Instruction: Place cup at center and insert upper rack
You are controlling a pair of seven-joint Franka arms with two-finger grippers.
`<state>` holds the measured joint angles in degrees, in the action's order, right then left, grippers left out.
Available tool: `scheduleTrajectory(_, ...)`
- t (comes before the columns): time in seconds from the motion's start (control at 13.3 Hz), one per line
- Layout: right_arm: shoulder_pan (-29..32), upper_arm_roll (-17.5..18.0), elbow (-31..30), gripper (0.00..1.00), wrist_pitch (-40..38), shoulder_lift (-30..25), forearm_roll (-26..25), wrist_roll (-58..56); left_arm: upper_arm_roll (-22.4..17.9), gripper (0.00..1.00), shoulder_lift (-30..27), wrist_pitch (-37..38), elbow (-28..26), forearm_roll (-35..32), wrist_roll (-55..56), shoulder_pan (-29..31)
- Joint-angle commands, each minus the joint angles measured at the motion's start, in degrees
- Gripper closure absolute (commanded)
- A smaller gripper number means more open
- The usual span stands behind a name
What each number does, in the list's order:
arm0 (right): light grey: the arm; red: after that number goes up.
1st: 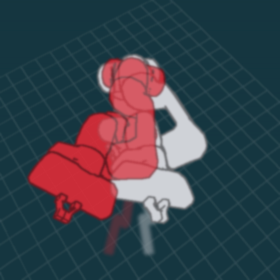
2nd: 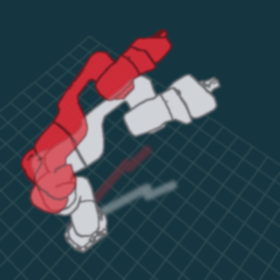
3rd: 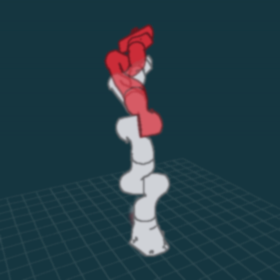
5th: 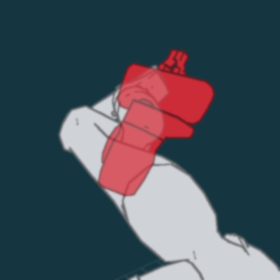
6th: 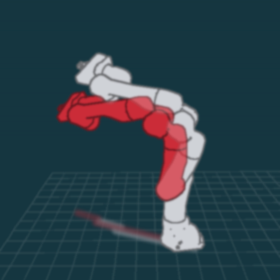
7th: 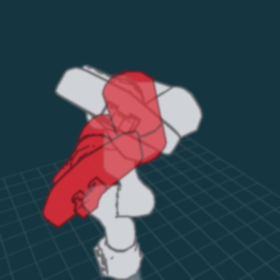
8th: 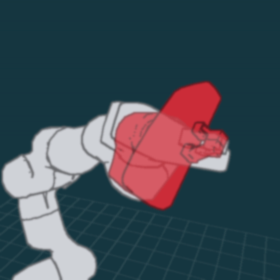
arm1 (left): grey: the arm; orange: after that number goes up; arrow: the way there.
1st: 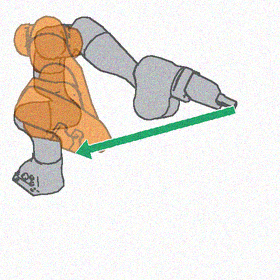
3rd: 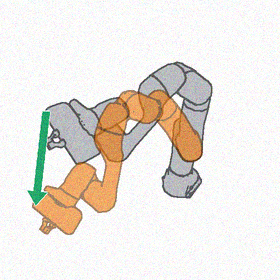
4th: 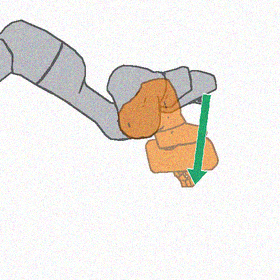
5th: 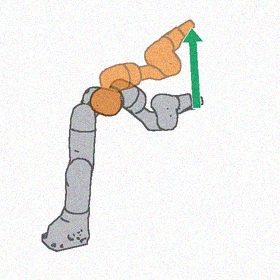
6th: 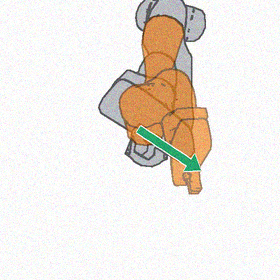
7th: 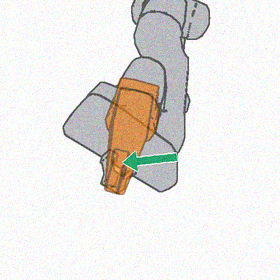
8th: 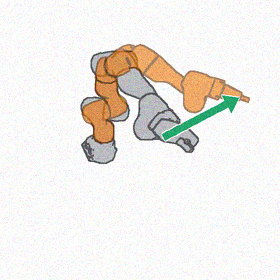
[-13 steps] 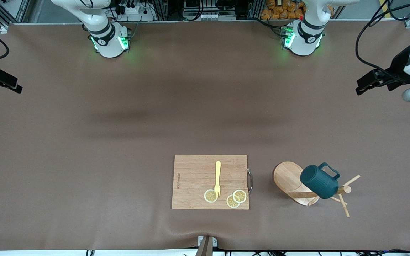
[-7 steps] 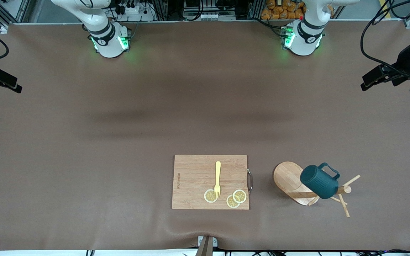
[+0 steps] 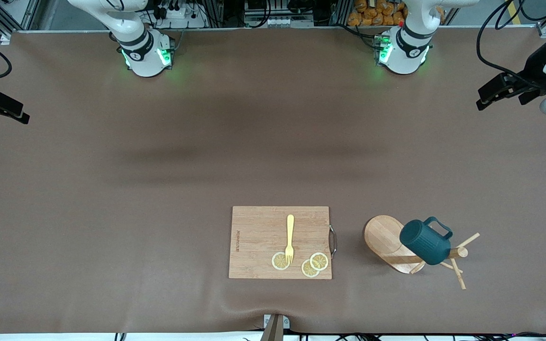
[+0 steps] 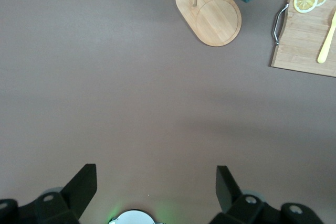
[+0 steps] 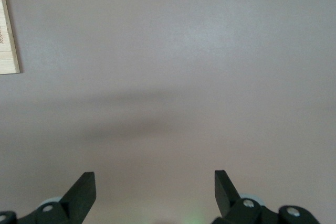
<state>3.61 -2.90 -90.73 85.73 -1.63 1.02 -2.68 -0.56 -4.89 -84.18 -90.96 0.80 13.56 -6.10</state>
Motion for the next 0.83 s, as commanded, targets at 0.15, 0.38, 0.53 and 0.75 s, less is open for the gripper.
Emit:
scheduleTrajectory(0.15, 0.79, 0.35, -0.67, 0.00, -0.30, -1.10, 0.57, -0.84, 0.56, 0.00, -2.23, 0.42, -1.15, -2.11, -0.90, 0.04)
scheduleTrajectory(0.38, 0.79, 0.35, -0.67, 0.00, -0.39, -1.10, 0.57, -0.84, 0.30, 0.00, -1.53, 0.51, 0.43, -2.74, -1.08, 0.04)
scheduleTrajectory(0.53, 0.79, 0.35, -0.67, 0.00, -0.39, -1.10, 0.65, -0.84, 0.30, 0.00, -1.09, 0.68, 1.49, -2.82, -0.91, -0.05)
scheduleTrajectory(0.75, 0.70, 0.35, -0.67, 0.00, -0.39, -1.10, 0.57, -0.75, 0.39, 0.00, -0.47, 1.56, 2.46, -2.82, -0.82, -0.05)
